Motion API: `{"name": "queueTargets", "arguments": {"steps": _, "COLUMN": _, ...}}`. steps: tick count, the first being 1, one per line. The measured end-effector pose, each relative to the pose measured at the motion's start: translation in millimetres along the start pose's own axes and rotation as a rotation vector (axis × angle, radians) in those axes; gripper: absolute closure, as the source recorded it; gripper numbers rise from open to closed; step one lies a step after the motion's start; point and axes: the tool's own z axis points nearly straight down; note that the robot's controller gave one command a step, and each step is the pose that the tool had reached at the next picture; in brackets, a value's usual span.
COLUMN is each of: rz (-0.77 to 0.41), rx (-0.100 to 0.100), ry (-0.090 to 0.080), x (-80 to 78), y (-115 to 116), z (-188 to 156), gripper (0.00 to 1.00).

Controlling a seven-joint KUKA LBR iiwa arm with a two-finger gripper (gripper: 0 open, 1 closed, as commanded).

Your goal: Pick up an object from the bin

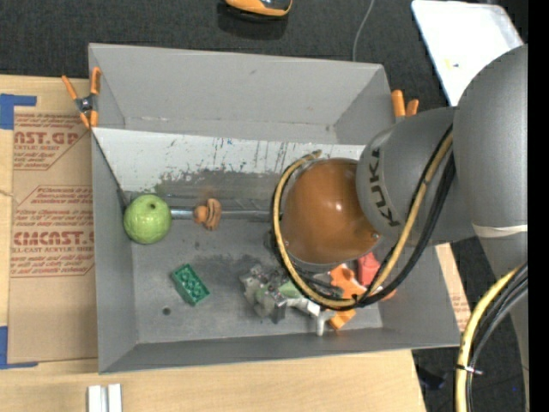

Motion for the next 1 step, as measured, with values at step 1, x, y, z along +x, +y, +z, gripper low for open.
{"name": "queueTargets", "arguments": {"steps": 1, "rz": 0.001, "rx": 0.0, "ry": 0.0, "x": 0.0, "y": 0.0, "z": 0.0, "gripper": 1.0}}
